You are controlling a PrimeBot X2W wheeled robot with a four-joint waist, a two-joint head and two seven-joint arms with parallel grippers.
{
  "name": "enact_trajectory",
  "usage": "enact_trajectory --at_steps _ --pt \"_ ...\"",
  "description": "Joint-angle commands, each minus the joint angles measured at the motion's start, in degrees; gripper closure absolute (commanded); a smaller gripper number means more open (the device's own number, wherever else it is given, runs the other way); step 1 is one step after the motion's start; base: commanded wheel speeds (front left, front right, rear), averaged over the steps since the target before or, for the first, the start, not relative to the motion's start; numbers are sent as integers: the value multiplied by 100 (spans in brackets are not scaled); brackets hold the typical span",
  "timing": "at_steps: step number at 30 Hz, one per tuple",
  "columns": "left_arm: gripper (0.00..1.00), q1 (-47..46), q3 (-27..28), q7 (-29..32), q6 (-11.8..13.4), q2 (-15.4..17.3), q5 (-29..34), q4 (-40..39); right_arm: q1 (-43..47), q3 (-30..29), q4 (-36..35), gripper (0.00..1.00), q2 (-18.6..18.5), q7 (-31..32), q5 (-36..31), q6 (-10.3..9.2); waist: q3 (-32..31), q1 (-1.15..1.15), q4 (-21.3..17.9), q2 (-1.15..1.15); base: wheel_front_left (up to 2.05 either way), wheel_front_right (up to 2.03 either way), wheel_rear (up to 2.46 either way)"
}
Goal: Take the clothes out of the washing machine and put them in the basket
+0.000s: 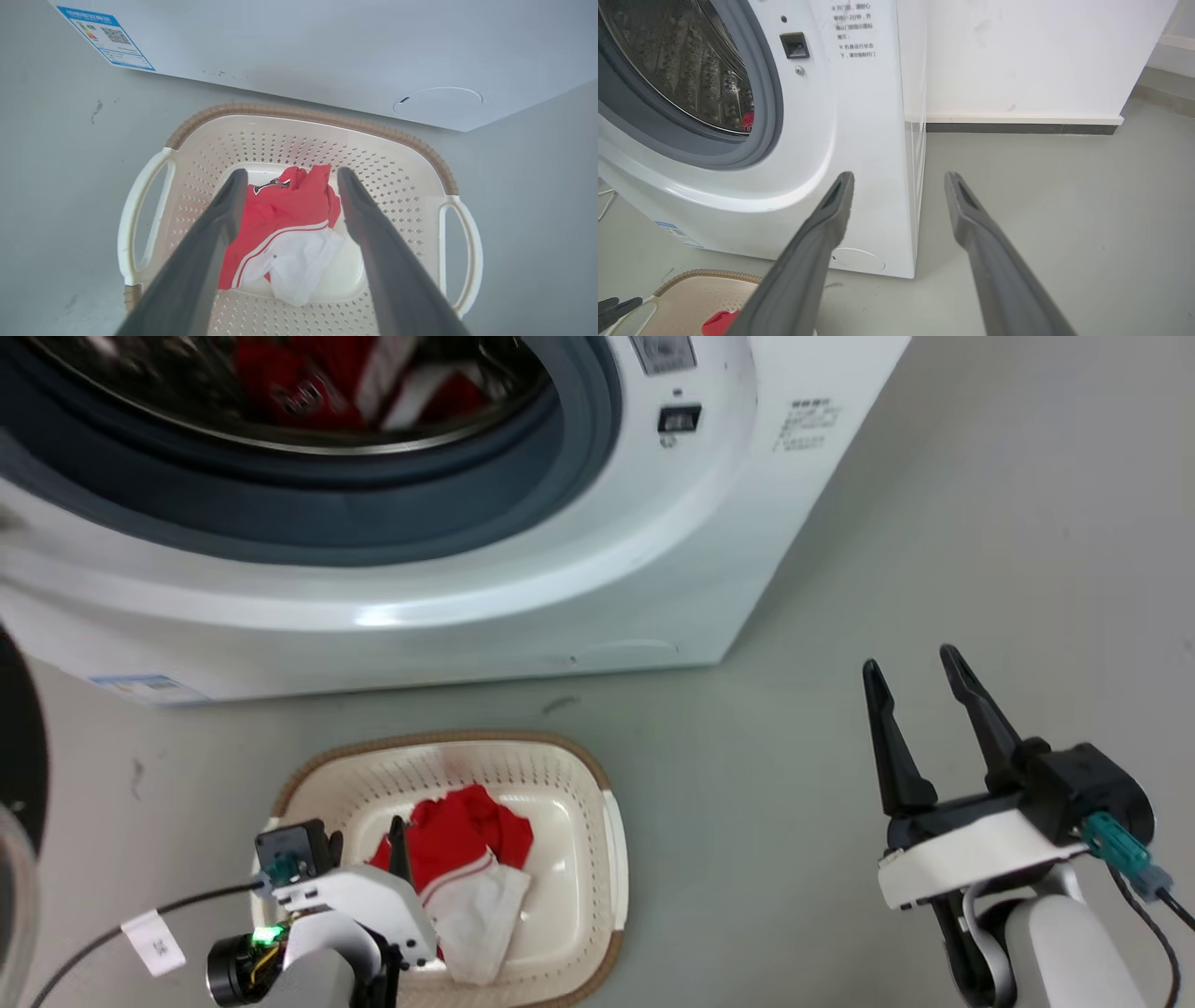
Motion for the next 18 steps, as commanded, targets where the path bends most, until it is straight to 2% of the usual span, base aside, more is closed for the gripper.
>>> enact_trajectory --at_steps 1,11,18 --pt "0 235 50 -12 54 -42 109 -337 157 -65 -96 0 3 58 -35 -4 -526 0 253 0 0 0 0" --pt "0 957 175 -13 153 -206 702 -2218 576 -283 -540 0 3 358 -103 -4 -931 0 473 0 0 0 0" --pt "0 950 100 -14 146 -238 984 -3294 722 -386 -777 0 3 464 -104 -4 -970 0 553 0 0 0 0"
